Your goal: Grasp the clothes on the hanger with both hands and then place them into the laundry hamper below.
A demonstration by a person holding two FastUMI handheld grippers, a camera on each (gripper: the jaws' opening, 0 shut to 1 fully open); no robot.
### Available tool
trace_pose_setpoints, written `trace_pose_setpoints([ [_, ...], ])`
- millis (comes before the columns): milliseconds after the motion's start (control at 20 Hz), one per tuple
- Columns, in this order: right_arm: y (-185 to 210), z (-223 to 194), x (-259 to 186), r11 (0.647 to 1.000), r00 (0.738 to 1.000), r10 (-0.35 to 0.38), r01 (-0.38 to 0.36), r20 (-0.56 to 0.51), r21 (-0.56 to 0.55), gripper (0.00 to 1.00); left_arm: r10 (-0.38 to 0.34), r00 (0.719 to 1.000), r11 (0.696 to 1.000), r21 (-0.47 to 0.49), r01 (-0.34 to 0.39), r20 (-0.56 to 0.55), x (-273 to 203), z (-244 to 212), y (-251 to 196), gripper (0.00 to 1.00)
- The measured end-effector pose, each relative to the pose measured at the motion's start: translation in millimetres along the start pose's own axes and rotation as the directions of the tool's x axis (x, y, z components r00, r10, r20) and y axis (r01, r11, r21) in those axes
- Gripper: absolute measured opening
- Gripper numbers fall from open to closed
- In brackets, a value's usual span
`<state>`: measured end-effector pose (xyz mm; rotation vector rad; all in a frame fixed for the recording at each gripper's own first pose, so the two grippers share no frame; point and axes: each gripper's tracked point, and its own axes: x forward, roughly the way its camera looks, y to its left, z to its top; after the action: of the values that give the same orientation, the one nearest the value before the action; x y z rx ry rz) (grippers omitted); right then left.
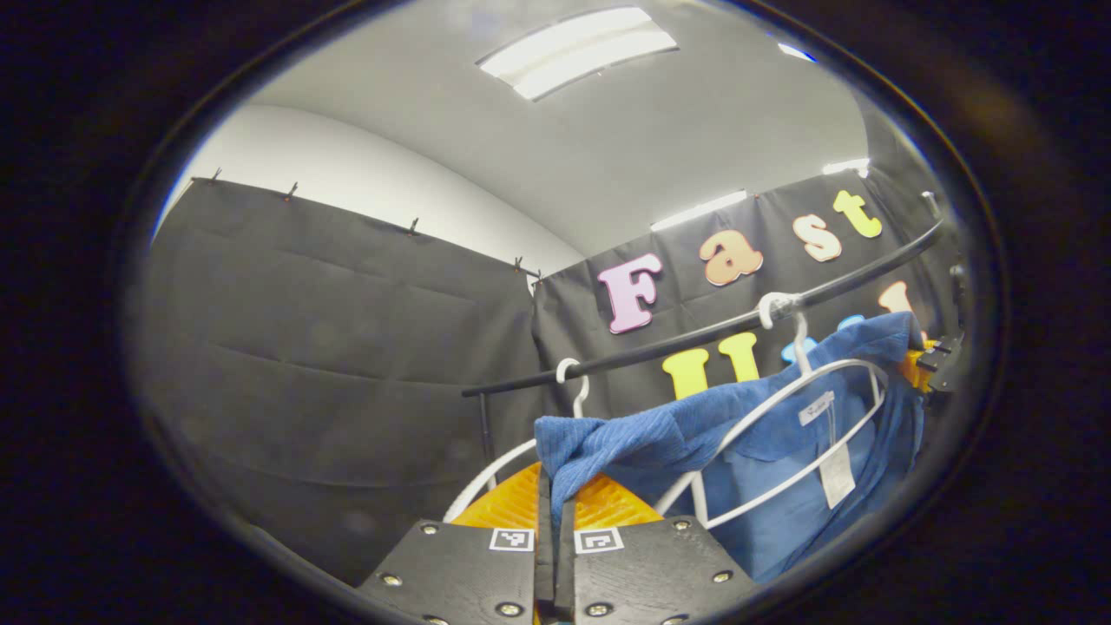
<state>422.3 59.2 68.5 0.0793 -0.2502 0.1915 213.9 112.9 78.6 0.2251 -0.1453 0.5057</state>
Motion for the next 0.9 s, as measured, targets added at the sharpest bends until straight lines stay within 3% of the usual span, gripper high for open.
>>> trace_pose_setpoints([
  [200, -32.7, -17.4, 20.8, 0.996, 0.996, -0.078, 0.076, -0.032, -0.049, 0.02, -0.024, 0.999, 0.998, 0.053, 0.026, -0.032, 36.8, -22.7, 8.3, 0.01],
  [300, -37.1, -18.4, 32.5, 0.997, 0.996, -0.074, 0.072, -0.05, -0.029, 0.02, -0.057, 0.995, 0.998, 0.02, 0.059, -0.083, 46.2, -43.0, 1.7, 0.01],
  [550, -36.8, -38.9, 37.9, 0.983, 0.996, -0.073, 0.064, -0.047, -0.173, 0.02, -0.12, 0.98, 0.993, 0.0, 0.122, -0.159, 48.7, -79.9, -11.9, 0.02],
  [700, -37.2, -68.5, 38.8, 0.979, 0.99, -0.091, 0.07, -0.104, -0.192, 0.02, -0.149, 0.967, 0.988, 0.015, 0.156, -0.207, 44.2, -107.6, -15.2, 0.01],
  [900, -32.0, -92.5, 37.4, 0.983, 0.985, -0.058, 0.028, -0.164, -0.18, 0.02, -0.191, 0.944, 0.981, -0.007, 0.196, -0.268, 27.6, -140.0, -22.1, 0.02],
])
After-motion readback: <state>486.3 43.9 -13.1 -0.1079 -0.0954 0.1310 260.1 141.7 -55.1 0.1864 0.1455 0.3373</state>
